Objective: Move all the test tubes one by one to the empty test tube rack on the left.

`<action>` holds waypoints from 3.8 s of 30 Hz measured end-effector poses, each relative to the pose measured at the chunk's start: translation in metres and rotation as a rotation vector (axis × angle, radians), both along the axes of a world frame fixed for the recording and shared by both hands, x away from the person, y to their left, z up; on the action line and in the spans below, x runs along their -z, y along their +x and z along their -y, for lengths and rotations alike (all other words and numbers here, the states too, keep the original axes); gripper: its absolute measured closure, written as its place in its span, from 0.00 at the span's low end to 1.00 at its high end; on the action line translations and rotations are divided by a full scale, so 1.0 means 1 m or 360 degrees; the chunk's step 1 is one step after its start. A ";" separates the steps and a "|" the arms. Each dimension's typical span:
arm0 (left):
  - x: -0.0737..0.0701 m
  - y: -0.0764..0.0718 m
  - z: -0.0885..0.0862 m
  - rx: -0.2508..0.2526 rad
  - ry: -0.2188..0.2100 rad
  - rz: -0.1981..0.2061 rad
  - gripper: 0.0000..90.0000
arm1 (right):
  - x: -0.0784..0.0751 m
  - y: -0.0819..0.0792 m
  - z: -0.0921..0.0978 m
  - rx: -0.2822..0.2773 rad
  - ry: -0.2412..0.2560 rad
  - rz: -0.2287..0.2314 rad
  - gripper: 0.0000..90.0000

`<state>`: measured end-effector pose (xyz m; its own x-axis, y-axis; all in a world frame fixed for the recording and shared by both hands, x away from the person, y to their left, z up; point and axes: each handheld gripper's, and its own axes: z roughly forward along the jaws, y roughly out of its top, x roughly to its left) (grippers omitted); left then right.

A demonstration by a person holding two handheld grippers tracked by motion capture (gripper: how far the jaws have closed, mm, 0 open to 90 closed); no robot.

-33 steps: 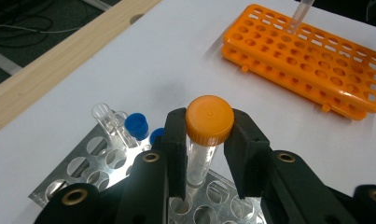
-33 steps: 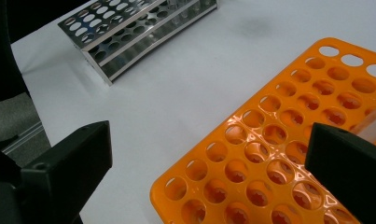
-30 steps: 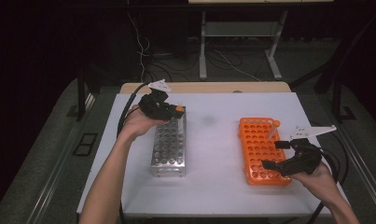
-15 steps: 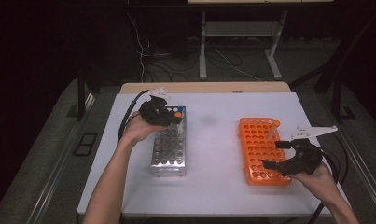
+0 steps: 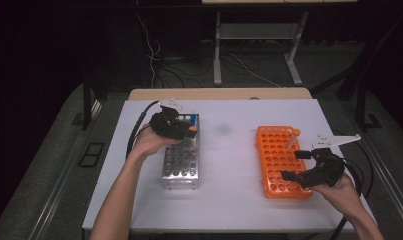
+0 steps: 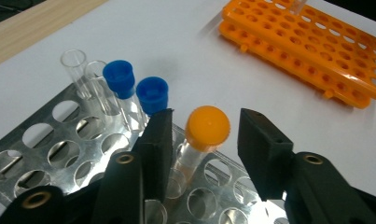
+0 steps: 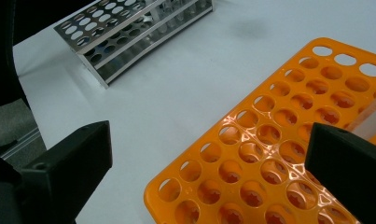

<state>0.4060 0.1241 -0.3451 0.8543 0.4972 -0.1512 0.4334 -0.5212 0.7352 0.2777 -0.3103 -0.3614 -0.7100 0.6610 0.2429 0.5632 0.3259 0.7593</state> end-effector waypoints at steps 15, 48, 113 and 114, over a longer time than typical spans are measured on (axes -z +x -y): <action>-0.021 -0.033 -0.005 -0.0049 -0.0052 0.0049 0.28 | -0.002 0.000 0.010 0.0051 -0.0017 0.0006 0.00; -0.001 -0.134 -0.002 0.0016 -0.0099 0.0130 0.00 | 0.010 0.042 0.035 0.0182 -0.0094 -0.0050 0.00; 0.005 -0.139 0.005 0.0081 -0.0037 0.0079 0.00 | -0.047 0.033 -0.026 -0.0110 -0.0184 0.0198 0.83; 0.004 -0.139 0.005 0.0081 -0.0042 0.0081 0.00 | -0.049 0.030 -0.031 -0.0130 -0.0189 0.0204 0.83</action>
